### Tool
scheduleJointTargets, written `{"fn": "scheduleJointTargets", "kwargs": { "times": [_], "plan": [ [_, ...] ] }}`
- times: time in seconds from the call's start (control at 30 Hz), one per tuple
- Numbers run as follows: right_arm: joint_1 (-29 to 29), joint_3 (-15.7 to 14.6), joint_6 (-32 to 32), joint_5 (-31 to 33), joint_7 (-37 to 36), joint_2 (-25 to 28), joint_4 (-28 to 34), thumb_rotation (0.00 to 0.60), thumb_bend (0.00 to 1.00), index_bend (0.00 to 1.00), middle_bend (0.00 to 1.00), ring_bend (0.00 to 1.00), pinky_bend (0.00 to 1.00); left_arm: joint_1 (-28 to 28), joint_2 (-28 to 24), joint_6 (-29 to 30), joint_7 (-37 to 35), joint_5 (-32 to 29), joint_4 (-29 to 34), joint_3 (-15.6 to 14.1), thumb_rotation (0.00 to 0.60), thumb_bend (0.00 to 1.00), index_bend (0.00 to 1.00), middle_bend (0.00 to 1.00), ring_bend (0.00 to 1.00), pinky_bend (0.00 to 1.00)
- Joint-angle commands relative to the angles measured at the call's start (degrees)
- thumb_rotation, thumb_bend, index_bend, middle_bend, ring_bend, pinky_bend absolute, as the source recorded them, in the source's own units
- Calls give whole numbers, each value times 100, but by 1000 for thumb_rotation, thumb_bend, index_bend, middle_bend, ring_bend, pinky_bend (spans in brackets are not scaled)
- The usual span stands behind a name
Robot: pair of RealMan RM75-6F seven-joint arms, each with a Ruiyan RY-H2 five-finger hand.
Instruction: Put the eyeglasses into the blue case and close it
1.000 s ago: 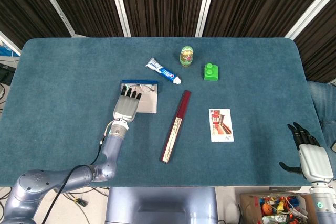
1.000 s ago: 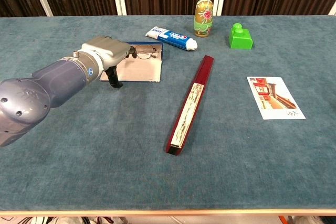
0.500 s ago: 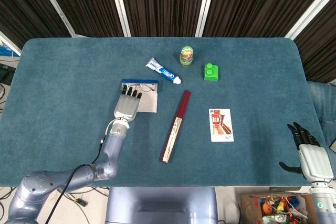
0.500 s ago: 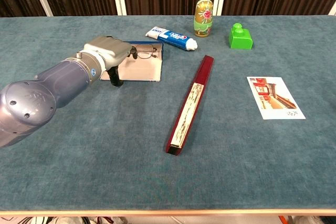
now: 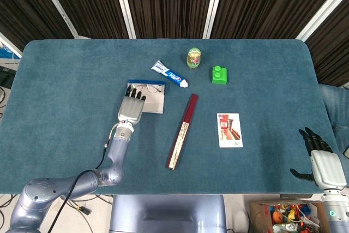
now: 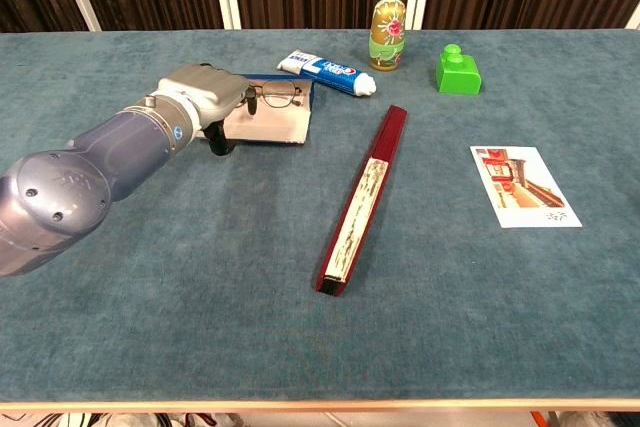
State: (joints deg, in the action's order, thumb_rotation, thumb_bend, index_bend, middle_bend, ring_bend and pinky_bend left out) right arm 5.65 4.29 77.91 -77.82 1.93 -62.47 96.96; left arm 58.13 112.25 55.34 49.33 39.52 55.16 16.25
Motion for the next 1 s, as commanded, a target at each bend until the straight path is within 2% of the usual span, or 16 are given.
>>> {"fn": "scheduleJointTargets", "kwargs": {
  "times": [0.03, 0.33, 0.6, 1.0],
  "plan": [
    [0, -3, -7, 4, 5, 4, 3, 600, 63, 41, 0, 90, 180, 11, 9, 15, 9, 9, -16, 26, 600, 405, 269, 172, 51, 46],
    [1, -6, -26, 24, 11, 16, 20, 600, 64, 58, 0, 90, 180, 173, 78, 73, 29, 45, -251, 250, 600, 405, 300, 166, 51, 46],
    [-2, -2, -20, 36, 18, 16, 26, 600, 63, 58, 0, 90, 179, 409, 241, -38, 41, 41, -670, 450, 600, 408, 395, 171, 51, 46],
    [-7, -2, -24, 56, 30, 21, 36, 600, 63, 62, 0, 90, 180, 519, 575, -278, -205, 165, -1361, 500, 600, 410, 420, 171, 51, 46]
  ]
}}
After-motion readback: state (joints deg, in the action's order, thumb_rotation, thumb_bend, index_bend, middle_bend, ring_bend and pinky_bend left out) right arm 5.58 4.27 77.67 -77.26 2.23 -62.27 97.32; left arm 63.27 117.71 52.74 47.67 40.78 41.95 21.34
